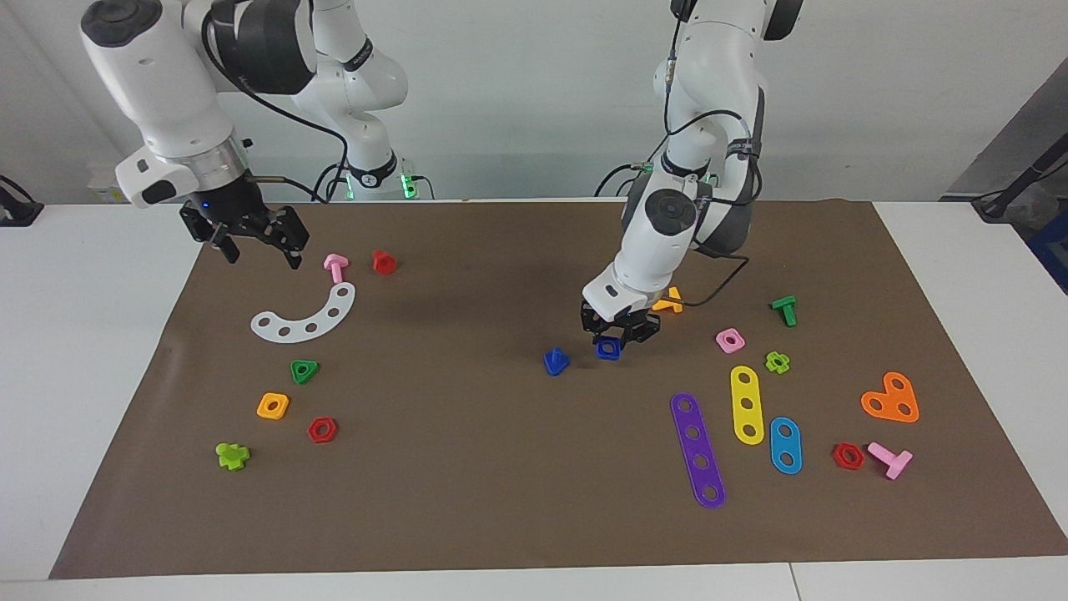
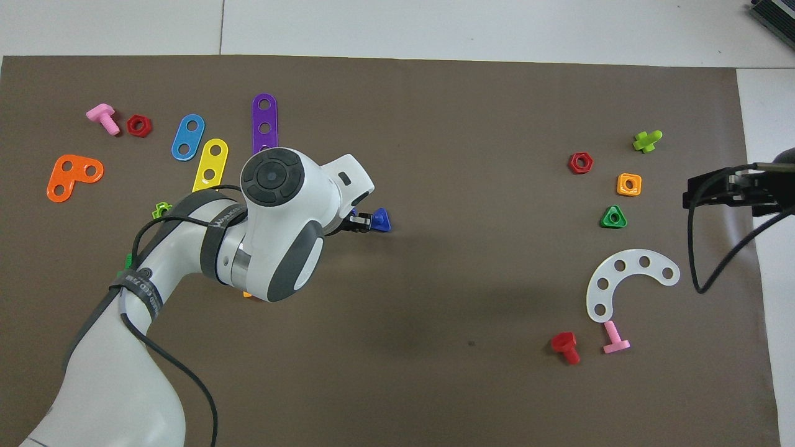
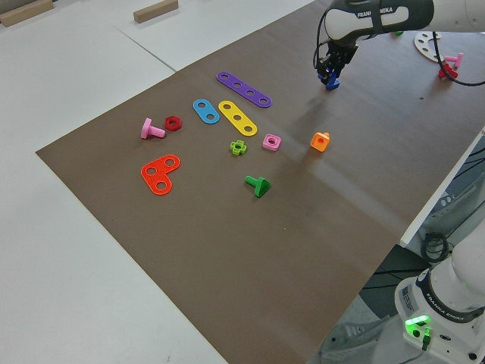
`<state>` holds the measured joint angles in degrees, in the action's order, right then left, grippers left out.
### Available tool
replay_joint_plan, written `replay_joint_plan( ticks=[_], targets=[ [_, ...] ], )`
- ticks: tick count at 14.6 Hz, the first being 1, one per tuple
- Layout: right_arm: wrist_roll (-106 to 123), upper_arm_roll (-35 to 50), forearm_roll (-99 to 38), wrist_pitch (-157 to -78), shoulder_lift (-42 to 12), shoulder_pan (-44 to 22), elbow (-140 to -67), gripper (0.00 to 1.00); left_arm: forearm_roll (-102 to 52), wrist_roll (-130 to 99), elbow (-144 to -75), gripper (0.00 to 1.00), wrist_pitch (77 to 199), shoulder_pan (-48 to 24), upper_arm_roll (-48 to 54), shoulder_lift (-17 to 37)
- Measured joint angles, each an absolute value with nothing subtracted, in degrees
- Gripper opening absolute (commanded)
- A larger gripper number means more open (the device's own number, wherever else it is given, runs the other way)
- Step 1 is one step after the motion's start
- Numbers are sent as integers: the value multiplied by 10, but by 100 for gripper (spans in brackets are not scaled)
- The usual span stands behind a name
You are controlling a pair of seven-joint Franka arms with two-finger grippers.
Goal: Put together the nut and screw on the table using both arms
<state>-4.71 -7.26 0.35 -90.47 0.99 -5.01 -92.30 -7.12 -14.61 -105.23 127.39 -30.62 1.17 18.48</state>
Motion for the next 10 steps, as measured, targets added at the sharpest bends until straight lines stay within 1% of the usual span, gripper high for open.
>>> replay_joint_plan(
  ticks=[2, 6, 10],
  targets=[
    [-42, -72, 3, -887, 14, -50, -916, 100, -71, -171, -1041, 30, 1274, -319, 11, 189],
    [-41, -68, 4, -893, 13, -50, -921, 100, -71, -215, -1017, 30, 1274, -343, 11, 207],
    [-41, -63, 3, -885, 13, -51, -920, 100, -71, -228, -996, 30, 1274, -351, 11, 225]
  ],
)
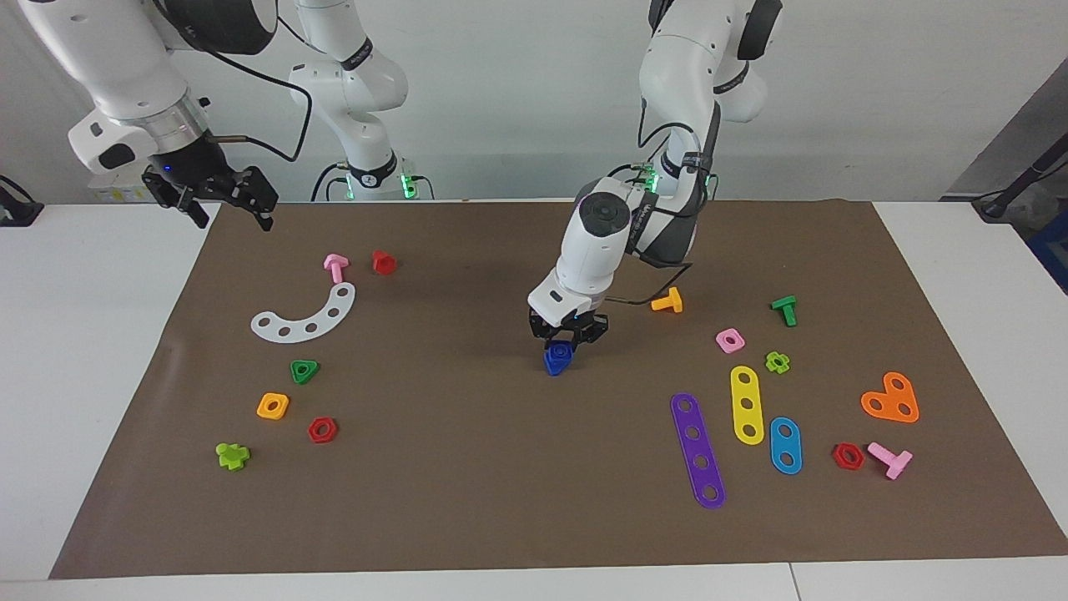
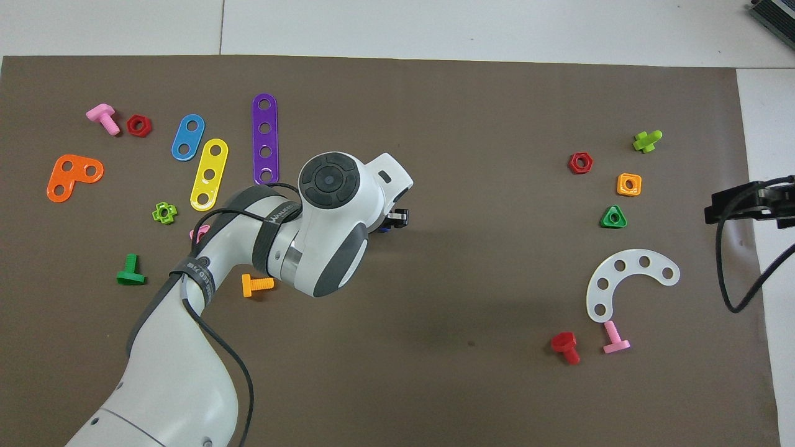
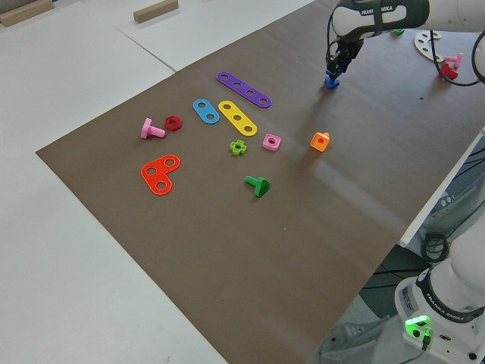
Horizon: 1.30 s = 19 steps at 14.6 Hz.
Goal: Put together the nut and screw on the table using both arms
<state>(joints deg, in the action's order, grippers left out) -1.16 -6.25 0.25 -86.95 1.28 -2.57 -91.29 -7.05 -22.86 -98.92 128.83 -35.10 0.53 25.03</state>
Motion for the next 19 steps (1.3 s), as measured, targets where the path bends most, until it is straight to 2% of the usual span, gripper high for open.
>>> replay_joint_plan(
  ticks=[8, 10, 12, 15, 16, 17, 19],
  targets=[
    [-12, -62, 2, -868, 13, -26, -913, 100, -64, -229, -1001, 27, 1303, -355, 4, 254],
    [-12, -62, 2, -868, 13, -26, -913, 100, -64, -229, -1008, 30, 1312, -355, 4, 257],
    [-12, -62, 2, -868, 13, -26, -913, 100, -63, -229, -1009, 51, 1314, -355, 4, 257],
    [-12, -62, 2, -868, 13, -26, -913, 100, -51, -229, -1009, 71, 1315, -355, 4, 257],
    [-12, -62, 2, -868, 13, -26, -913, 100, -49, -229, -1009, 82, 1315, -355, 4, 257],
    [-12, -62, 2, -868, 13, -26, -913, 100, -48, -229, -1009, 88, 1316, -355, 4, 257],
    [-12, -62, 2, -868, 13, -26, -913, 100, -47, -229, -1009, 92, 1316, -355, 4, 257]
  ],
)
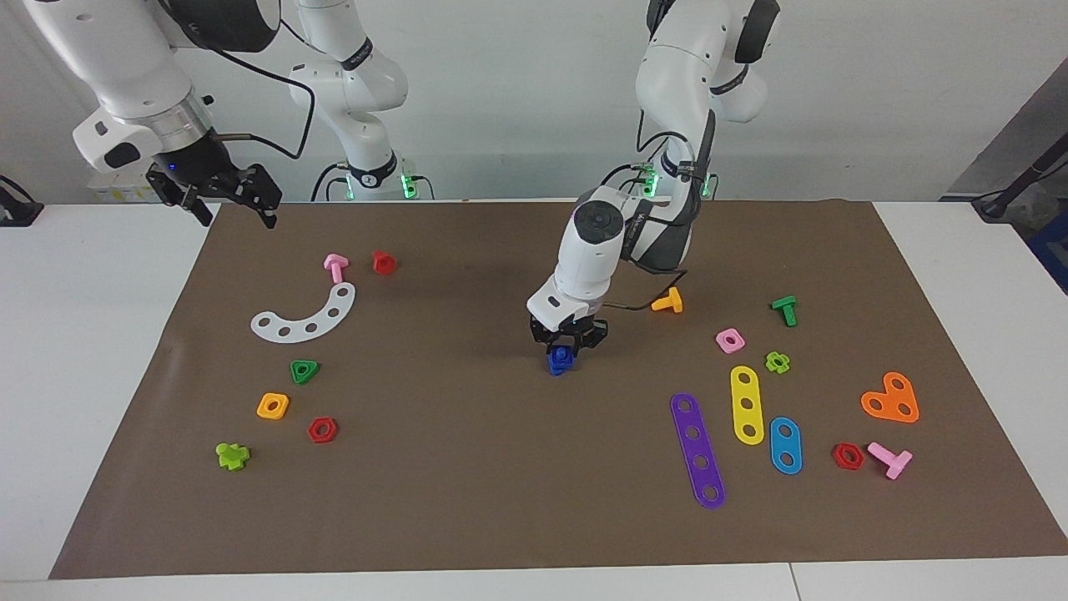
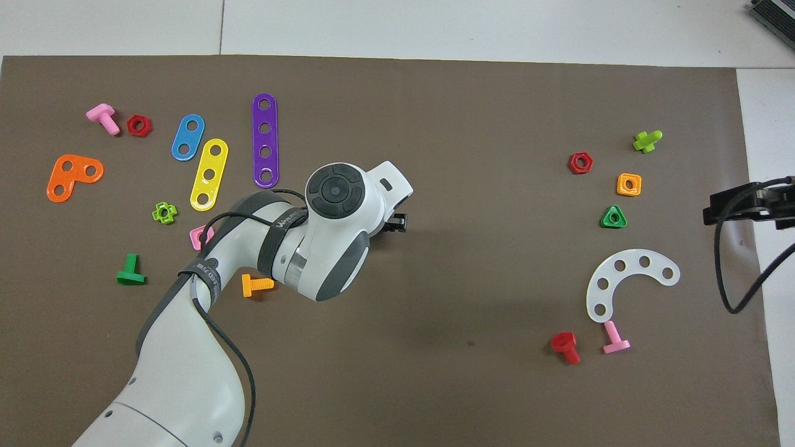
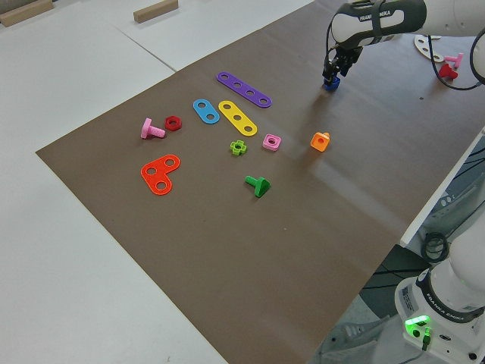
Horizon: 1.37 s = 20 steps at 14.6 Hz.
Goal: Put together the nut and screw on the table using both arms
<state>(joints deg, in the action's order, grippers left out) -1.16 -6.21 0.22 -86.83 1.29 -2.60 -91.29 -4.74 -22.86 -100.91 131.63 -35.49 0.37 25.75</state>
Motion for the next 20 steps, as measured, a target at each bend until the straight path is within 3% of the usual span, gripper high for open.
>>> replay_joint_plan(
  ticks=[4, 7, 12, 20],
  targets=[
    [-12, -62, 2, -868, 13, -26, -913, 100, -47, -229, -999, 95, 1314, -355, 1, 257],
    [-12, -62, 2, -868, 13, -26, -913, 100, -23, -229, -949, 95, 1246, -339, -7, 260],
    [-12, -62, 2, -868, 13, -26, -913, 100, -14, -145, -851, 95, 1138, -228, -7, 266],
    [-12, -62, 2, -868, 13, -26, -913, 100, -26, 182, -843, 93, 1022, -33, -10, 203]
  ],
)
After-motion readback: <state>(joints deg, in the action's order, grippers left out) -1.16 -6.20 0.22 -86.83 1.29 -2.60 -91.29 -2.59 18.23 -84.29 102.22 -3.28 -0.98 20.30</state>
